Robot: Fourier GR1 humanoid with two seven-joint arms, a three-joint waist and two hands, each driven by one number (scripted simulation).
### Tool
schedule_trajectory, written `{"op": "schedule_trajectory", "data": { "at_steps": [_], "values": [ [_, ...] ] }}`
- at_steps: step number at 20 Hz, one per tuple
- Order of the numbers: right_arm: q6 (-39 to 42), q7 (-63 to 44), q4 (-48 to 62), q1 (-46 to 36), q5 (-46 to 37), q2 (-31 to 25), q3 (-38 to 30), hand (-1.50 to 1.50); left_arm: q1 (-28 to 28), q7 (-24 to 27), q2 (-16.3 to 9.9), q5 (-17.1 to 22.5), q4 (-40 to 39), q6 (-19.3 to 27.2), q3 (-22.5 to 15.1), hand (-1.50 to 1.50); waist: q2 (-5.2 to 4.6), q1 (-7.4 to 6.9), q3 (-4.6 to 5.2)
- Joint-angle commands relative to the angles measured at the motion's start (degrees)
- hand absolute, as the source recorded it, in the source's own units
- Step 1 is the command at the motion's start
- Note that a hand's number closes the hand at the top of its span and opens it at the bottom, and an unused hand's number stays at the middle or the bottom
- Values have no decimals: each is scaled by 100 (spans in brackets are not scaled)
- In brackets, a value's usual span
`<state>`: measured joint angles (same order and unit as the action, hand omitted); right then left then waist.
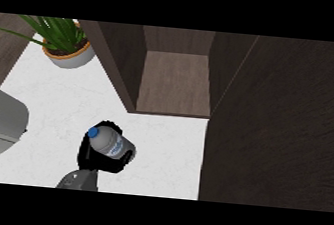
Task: Pick up the bottled water, place it into the cabinet and close the cabinet
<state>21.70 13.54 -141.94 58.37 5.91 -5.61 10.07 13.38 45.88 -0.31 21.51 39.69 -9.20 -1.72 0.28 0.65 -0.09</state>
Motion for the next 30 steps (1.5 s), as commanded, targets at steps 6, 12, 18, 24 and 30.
{"op": "schedule_trajectory", "data": {
  "at_steps": [6, 12, 18, 24, 30],
  "values": [
    [27, -263, -644, 206, 708, -34, -306, -150, 314, -1316, 31, 622, 1546, 1295, -1036, 150, -4, -12, 6],
    [-13, -157, -23, -285, 454, 101, -216, -150, 855, -1468, 31, 659, 1994, 2919, -2166, 150, -22, 39, 9],
    [81, -235, -85, -336, 883, 4, -558, -150, 1753, -2054, 31, 663, 1722, 3583, -2133, 150, -27, 52, 7],
    [104, -400, -481, -177, 719, 57, -322, -150, 2832, -2509, 31, 787, 880, 4278, -2280, 150, -45, 149, 11],
    [84, -420, -422, -283, 676, 144, -339, -150, 3937, -2508, 31, 1062, -459, 4229, -1774, 150, -87, 253, 13]
  ]
}}
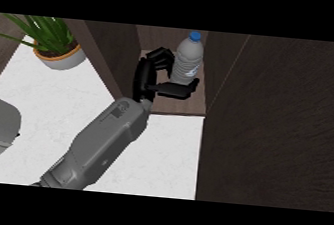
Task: Pick up the bottled water, place it into the cabinet and close the cabinet
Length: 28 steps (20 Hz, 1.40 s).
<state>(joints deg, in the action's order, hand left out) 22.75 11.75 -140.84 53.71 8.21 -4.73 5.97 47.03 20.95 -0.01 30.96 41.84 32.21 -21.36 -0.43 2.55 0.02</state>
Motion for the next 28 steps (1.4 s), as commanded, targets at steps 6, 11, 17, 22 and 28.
{"op": "schedule_trajectory", "data": {
  "at_steps": [6, 11, 17, 22, 28],
  "values": [
    [151, -158, -400, 1, 701, -94, -261, -150, 1001, 215, -88, -400, -1951, 214, 39, 150, -55, 110, -1],
    [152, -141, -250, -174, 553, -31, -223, -150, 1351, 242, 0, -249, -2690, 504, 413, 150, -84, 148, 4],
    [310, 22, -278, -11, 630, -72, -346, -150, 1317, 897, -160, -39, -3016, 432, 887, 150, -122, 265, 10],
    [414, 148, -19, -124, 541, -77, -304, -150, 1783, 813, -341, -464, -3511, 759, 582, -150, -143, 314, 4],
    [527, 194, -60, -118, 589, -85, -256, -150, 2068, 920, -398, -531, -3707, 962, 618, -150, -182, 388, 10]
  ]
}}
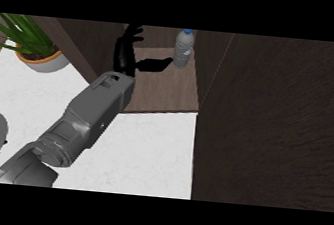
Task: Pick up the bottled water, place it into the cabinet and close the cabinet
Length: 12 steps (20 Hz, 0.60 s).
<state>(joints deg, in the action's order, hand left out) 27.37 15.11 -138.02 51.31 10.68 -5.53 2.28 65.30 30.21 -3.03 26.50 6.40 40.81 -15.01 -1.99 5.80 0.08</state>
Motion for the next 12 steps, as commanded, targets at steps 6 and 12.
{"op": "schedule_trajectory", "data": {
  "at_steps": [6, 12],
  "values": [
    [119, -60, -184, 80, 250, -37, 21, -150, 441, 17, -28, -40, -71, -541, 69, -150, -31, 78, 4],
    [211, -83, -288, 360, 358, -24, 88, -150, 238, 944, 128, 336, 502, -1213, 530, -150, 63, -122, 5]
  ]
}}
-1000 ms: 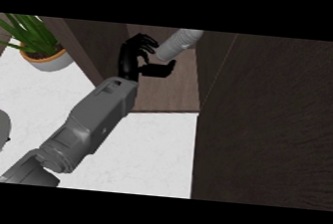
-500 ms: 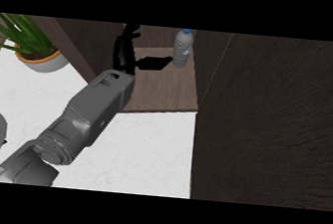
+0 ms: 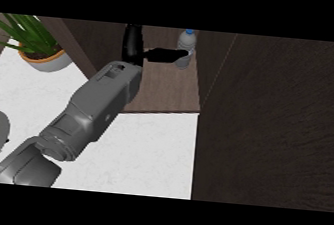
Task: Pick up the bottled water, place it into the cabinet and close the cabinet
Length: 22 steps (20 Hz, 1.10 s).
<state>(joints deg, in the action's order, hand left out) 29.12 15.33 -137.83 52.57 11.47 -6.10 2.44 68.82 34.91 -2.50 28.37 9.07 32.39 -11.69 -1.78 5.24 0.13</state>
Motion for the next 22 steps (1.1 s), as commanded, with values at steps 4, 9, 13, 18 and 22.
{"op": "schedule_trajectory", "data": {
  "at_steps": [4, 9, 13, 18, 22],
  "values": [
    [-30, -284, -328, 62, 384, -1, 39, -150, -142, 471, 86, 169, 310, -1116, 249, -150, 85, -264, -5],
    [0, -399, -695, 290, 577, -56, 14, -150, -308, 584, 246, 226, 417, -922, 253, -150, 132, -283, -9],
    [-68, -429, -707, 517, 475, 72, 155, -150, -342, 266, 249, 243, 804, -890, 54, -150, 182, -328, -11],
    [-246, -551, -775, 390, 249, 141, 234, -150, -1145, 143, 250, 336, 1586, -1220, -163, -150, 222, -472, -10],
    [-239, -481, -578, 309, 147, 185, 367, -150, -2075, 303, 250, 654, 2595, -1409, -804, -150, 235, -458, -9]
  ]
}}
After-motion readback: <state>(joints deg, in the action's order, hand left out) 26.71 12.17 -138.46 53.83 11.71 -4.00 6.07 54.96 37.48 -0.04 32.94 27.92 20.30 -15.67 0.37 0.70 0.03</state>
